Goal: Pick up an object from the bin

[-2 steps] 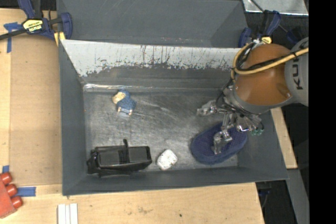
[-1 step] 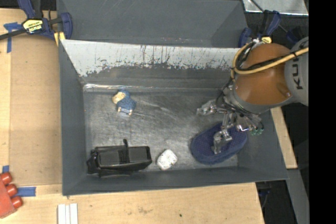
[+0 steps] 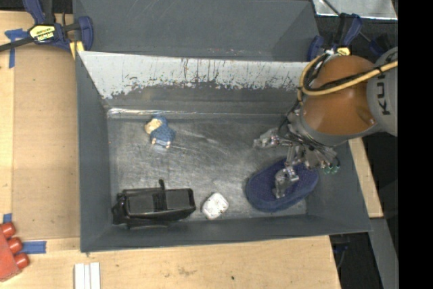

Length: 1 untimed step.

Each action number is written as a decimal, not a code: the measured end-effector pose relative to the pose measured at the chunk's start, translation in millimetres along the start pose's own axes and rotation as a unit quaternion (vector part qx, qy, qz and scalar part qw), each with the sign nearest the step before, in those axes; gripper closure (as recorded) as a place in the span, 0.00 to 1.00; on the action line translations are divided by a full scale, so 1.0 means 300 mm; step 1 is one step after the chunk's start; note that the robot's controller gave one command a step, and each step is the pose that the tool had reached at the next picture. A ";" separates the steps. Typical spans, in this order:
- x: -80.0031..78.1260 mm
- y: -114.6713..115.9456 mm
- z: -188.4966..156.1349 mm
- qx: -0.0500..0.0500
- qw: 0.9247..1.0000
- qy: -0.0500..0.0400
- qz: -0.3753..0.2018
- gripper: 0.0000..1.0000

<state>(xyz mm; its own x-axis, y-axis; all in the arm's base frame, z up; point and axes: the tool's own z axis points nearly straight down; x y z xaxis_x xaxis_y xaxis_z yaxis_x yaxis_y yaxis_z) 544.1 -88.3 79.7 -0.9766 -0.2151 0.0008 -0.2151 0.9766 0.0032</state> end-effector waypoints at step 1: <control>-0.001 0.001 -0.004 0.000 1.000 -0.001 0.000 0.00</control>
Offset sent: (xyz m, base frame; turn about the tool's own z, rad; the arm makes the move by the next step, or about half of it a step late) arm 0.0000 0.0000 0.0000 0.0000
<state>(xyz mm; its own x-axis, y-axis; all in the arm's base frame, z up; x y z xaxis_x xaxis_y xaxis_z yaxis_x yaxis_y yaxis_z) 544.3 -87.9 81.0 -0.9766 -0.2149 -0.0002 -0.2149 0.9766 0.0026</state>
